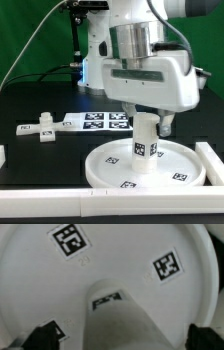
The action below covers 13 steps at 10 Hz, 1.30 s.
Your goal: Assemble round table
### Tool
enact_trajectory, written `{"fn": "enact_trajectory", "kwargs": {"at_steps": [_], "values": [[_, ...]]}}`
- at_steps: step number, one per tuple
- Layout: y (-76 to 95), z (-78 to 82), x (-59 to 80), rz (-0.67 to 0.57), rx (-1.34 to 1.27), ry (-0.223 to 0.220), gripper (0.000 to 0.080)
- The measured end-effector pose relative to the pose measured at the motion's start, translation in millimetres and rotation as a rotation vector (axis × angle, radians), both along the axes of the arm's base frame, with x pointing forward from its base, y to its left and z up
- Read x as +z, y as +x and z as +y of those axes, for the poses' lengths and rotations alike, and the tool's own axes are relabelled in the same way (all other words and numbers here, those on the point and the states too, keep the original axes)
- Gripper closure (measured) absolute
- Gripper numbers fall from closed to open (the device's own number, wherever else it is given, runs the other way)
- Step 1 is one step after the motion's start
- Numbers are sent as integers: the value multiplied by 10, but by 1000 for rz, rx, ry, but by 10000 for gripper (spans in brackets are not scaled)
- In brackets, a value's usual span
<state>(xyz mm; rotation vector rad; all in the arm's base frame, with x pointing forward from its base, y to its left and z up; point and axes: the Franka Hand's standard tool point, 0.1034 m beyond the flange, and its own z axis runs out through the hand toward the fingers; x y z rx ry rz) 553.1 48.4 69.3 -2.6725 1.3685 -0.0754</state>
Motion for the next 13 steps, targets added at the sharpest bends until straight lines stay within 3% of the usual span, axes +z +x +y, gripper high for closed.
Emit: {"fn": "enact_trajectory", "kwargs": {"at_steps": [4, 6, 9, 12, 13], "values": [[17, -29, 1, -29, 295, -40, 151], [71, -54, 41, -62, 719, -100, 151], [84, -65, 45, -71, 886, -121, 151], [140, -132, 89, -93, 1239, -182, 151], [144, -134, 87, -93, 1216, -182, 151]]}}
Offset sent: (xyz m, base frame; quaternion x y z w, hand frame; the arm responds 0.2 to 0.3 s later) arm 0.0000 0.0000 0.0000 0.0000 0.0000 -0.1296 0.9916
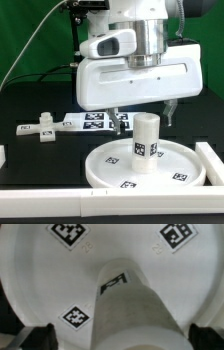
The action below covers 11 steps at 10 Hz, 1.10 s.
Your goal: Assemble round table
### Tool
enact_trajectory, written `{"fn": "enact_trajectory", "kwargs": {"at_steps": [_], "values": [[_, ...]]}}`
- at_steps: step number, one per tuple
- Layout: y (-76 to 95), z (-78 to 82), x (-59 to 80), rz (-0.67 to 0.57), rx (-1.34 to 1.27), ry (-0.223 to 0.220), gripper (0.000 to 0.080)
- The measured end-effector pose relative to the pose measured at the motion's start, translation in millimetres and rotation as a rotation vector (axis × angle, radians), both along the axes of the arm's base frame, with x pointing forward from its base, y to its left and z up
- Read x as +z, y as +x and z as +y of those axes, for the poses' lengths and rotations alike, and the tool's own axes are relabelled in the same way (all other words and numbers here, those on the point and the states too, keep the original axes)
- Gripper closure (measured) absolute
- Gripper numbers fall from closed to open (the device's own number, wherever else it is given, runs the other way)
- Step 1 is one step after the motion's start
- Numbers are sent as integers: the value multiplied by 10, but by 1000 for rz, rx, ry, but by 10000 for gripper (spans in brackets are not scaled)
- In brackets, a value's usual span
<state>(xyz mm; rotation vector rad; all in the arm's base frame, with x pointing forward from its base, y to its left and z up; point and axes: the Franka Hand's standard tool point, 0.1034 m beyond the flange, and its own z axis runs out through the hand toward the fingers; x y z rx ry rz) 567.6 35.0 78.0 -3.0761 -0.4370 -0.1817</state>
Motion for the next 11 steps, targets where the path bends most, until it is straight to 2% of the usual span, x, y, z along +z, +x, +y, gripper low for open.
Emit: {"fn": "enact_trajectory", "kwargs": {"at_steps": [1, 3, 4, 6, 11], "values": [[-2, -2, -5, 3, -42, 5, 300], [-3, 1, -6, 9, -172, 20, 300], [-2, 1, -6, 12, -245, 29, 396], [9, 10, -6, 8, -401, 45, 396], [-19, -9, -9, 6, -1006, 90, 395]]}}
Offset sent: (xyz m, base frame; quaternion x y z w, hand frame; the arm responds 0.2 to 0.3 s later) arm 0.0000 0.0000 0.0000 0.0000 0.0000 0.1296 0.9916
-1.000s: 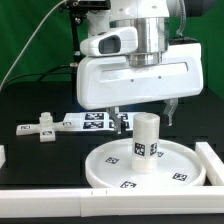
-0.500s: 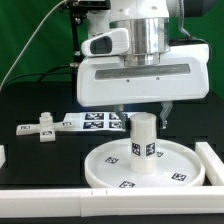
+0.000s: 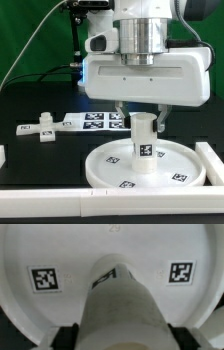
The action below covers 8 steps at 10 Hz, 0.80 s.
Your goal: Assemble round table
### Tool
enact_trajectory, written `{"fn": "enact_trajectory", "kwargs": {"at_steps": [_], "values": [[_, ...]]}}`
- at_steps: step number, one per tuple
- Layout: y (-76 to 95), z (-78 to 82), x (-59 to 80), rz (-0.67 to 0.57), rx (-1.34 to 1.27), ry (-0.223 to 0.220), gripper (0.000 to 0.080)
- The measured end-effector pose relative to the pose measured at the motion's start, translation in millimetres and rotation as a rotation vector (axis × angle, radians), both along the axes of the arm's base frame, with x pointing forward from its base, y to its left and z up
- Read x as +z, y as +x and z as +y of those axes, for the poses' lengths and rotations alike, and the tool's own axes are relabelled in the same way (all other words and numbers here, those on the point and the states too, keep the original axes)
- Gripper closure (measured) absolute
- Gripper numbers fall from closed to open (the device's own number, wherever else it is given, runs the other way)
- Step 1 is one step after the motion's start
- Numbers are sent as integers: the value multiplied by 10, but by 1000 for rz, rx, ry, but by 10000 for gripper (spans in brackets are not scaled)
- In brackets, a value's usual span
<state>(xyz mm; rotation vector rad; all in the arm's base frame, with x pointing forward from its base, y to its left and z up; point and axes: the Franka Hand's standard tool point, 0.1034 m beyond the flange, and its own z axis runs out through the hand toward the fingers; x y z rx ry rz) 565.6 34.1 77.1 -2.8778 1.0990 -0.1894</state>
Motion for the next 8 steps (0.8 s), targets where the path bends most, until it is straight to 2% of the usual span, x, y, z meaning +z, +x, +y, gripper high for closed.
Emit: {"fn": "enact_trajectory", "kwargs": {"at_steps": [1, 5, 8], "values": [[-9, 0, -2, 7, -103, 18, 395], [-49, 19, -13, 27, -653, 148, 393], [-56, 8, -16, 59, -894, 219, 393]]}}
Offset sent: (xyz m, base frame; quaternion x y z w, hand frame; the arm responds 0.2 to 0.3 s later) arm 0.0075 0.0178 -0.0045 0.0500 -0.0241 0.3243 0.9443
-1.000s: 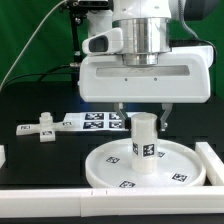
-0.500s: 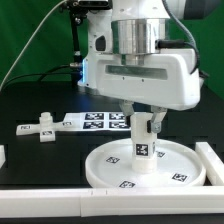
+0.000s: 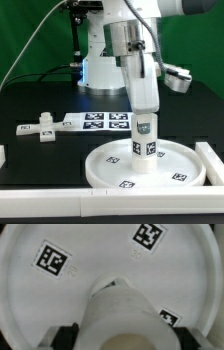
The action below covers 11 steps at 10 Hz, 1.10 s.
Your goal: Assemble round table
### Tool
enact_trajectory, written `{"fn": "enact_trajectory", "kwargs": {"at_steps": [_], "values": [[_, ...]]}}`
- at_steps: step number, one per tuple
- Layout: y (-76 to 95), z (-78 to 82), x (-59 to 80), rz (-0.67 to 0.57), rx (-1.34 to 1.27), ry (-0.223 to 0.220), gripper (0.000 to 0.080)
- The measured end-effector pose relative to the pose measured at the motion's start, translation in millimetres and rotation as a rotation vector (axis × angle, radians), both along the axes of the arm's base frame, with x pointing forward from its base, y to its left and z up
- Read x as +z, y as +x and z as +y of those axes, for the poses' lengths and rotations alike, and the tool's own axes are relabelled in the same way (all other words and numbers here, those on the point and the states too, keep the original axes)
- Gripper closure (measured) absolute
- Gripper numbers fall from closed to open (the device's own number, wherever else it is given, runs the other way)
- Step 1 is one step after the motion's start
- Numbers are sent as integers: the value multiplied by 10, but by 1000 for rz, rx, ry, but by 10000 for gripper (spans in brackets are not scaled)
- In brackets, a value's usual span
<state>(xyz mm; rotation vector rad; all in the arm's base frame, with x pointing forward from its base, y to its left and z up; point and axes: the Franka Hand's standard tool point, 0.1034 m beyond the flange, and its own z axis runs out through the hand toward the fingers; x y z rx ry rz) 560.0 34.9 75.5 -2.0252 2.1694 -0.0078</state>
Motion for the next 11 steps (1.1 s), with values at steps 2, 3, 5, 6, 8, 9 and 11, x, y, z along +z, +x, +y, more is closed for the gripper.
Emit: {"fn": "enact_trajectory", "kwargs": {"at_steps": [2, 3, 5, 6, 8, 9, 11], "values": [[0, 29, -6, -1, -8, -1, 320], [-13, 31, -14, 0, 94, -9, 320], [-3, 34, 2, -10, 389, -9, 194], [-23, 41, 2, -28, 542, -20, 156], [-75, 17, 16, -52, 637, -49, 151], [-71, 7, 13, -65, 733, -63, 150], [-72, 7, 9, -79, 845, -76, 150]]}}
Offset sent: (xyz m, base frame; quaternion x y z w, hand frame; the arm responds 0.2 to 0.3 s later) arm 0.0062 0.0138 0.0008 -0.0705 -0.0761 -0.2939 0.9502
